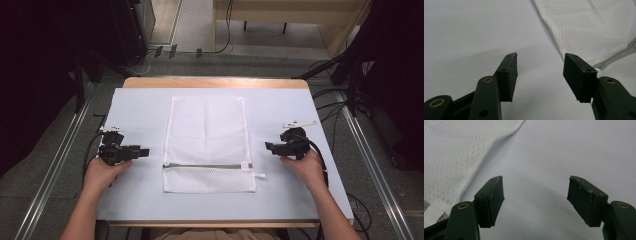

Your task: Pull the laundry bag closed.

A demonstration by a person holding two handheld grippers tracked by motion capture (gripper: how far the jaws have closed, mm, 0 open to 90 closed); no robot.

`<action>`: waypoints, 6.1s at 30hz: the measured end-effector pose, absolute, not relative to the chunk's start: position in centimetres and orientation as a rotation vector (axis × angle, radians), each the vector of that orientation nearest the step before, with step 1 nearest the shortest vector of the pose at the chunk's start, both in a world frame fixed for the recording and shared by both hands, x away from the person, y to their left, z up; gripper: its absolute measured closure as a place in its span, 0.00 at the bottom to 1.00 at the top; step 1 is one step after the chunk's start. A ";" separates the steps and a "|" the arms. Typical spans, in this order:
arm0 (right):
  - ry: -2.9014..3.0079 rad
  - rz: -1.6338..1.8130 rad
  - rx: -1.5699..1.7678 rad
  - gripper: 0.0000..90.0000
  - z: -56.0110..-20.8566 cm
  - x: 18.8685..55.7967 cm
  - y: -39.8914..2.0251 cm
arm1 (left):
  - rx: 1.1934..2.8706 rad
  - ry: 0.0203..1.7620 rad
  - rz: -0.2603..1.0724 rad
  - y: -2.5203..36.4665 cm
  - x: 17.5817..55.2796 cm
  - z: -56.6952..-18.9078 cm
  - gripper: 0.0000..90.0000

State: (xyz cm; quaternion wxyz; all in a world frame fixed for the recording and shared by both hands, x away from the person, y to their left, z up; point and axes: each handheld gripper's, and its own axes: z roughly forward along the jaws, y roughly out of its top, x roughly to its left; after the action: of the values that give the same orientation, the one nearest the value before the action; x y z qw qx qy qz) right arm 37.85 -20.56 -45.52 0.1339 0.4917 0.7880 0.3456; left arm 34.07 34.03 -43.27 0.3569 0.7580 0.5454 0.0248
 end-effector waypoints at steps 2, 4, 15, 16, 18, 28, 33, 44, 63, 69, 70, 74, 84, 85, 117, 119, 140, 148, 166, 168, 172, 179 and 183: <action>2.289 0.997 1.425 0.34 -45.6 37.9 -20.5 | 1.959 1.404 0.059 34.0 34.1 -43.2 0.50; 2.292 0.994 1.428 0.34 -45.6 37.8 -20.5 | 1.961 1.401 0.065 33.9 34.0 -43.3 0.49; 2.306 0.991 1.445 0.37 -45.5 37.8 -20.5 | 1.969 1.383 0.069 34.0 34.0 -43.1 0.48; 2.306 0.990 1.444 0.38 -45.5 37.8 -20.5 | 1.968 1.382 0.067 34.0 33.9 -43.1 0.48; 2.303 0.987 1.446 0.38 -45.5 37.8 -20.4 | 1.970 1.382 0.060 34.0 33.8 -43.0 0.47; 2.332 0.984 1.427 0.42 -45.1 37.3 -19.8 | 1.985 1.347 0.050 33.4 33.3 -42.5 0.44; 2.339 0.981 1.415 0.43 -44.7 37.0 -19.5 | 1.994 1.330 0.047 33.2 33.1 -42.3 0.44; 2.377 0.973 1.380 0.45 -44.3 36.5 -18.5 | 1.987 1.318 0.047 33.1 32.6 -42.1 0.45; 2.438 0.996 1.293 0.46 -43.4 36.2 -16.1 | 1.969 1.349 0.030 33.4 31.7 -42.0 0.48; 2.456 1.007 1.275 0.45 -43.2 36.1 -15.3 | 1.965 1.364 0.020 33.7 31.7 -42.1 0.42; 2.458 1.008 1.259 0.45 -43.1 36.1 -15.2 | 1.964 1.361 0.027 33.7 31.6 -42.1 0.41; 2.469 1.011 1.242 0.44 -43.1 36.0 -14.7 | 1.964 1.359 0.042 33.8 31.5 -42.1 0.38; 2.497 1.004 1.232 0.48 -42.8 35.8 -13.7 | 1.973 1.357 0.041 33.7 31.5 -42.1 0.39; 2.500 1.006 1.221 0.48 -42.8 35.8 -13.6 | 1.974 1.356 0.041 33.7 31.4 -42.1 0.39; 2.634 1.042 1.050 0.56 -42.0 34.7 -7.5 | 1.978 1.341 0.047 33.4 31.4 -42.2 0.39; 2.643 1.041 1.036 0.57 -41.9 34.7 -7.0 | 1.977 1.343 0.042 33.4 31.4 -42.2 0.39; 2.726 1.088 0.962 0.65 -41.9 34.5 -2.3 | 1.981 1.329 0.075 33.4 30.6 -42.4 0.42; 2.771 1.089 0.924 0.66 -42.2 34.1 -0.2 | 1.983 1.318 0.100 33.4 30.6 -42.5 0.43; 2.828 1.106 0.882 0.71 -43.6 33.9 3.9 | 1.995 1.343 0.049 33.6 31.3 -43.1 0.40; 2.836 1.108 0.877 0.72 -43.7 34.0 4.3 | 2.000 1.332 0.050 33.5 31.3 -43.1 0.40; 2.858 1.115 0.885 0.76 -43.8 34.0 5.1 | 2.001 1.336 0.024 33.5 31.3 -42.9 0.46; 2.916 1.145 0.908 0.77 -44.3 34.4 6.9 | 1.998 1.301 0.032 33.2 31.2 -42.7 0.52; 2.925 1.130 0.894 0.77 -44.4 34.5 7.9 | 2.007 1.290 0.053 33.2 31.3 -42.6 0.51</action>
State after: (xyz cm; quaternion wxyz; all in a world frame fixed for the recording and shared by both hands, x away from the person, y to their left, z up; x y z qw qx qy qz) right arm 34.52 7.91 -44.43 -0.0596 0.2738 0.8955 0.3458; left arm 31.29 33.15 -42.58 0.3687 0.7818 0.5023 0.0208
